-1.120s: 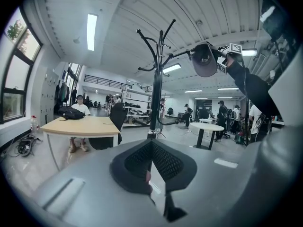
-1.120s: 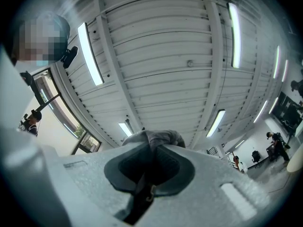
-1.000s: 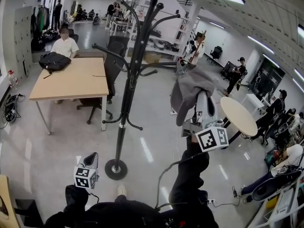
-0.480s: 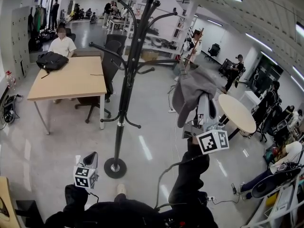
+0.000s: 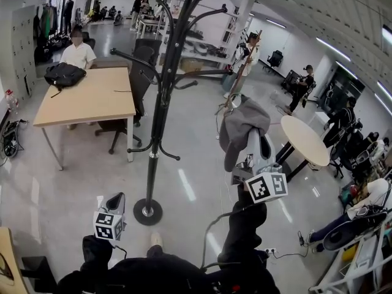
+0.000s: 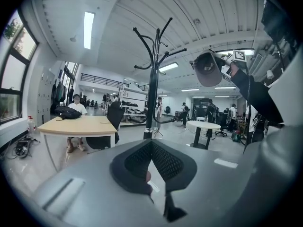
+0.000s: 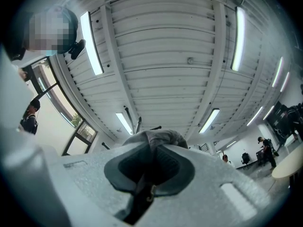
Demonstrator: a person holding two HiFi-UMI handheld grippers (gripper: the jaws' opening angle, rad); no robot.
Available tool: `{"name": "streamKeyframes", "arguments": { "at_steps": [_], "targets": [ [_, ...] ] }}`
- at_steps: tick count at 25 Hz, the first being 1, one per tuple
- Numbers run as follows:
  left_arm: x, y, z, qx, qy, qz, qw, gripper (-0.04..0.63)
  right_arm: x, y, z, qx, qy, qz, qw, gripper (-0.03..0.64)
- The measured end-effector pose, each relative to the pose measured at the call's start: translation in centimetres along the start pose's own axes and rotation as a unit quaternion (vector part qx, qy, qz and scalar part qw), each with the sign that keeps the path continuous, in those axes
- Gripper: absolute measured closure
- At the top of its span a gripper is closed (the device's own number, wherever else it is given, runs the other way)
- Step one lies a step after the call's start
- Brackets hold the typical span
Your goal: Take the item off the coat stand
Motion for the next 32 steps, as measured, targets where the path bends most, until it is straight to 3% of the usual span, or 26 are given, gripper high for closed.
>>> {"name": "streamKeyframes", "arguments": {
  "at_steps": [32],
  "targets": [
    [1.8, -2.8, -0.7, -0.043, -0.006, -0.014, 0.9990, 0.592, -7.6, 1.6, 6.9, -0.029, 0.097, -0.040, 0.994, 0.594]
  ]
}}
Point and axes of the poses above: the fingertips, and each gripper's own axes: z backward along the fingers, y to its left, x out of its top, the point moved 9 cm from there along z, backward along the fingers, and after that the axes turned 15 degrees about x, right-handed, at the moved point
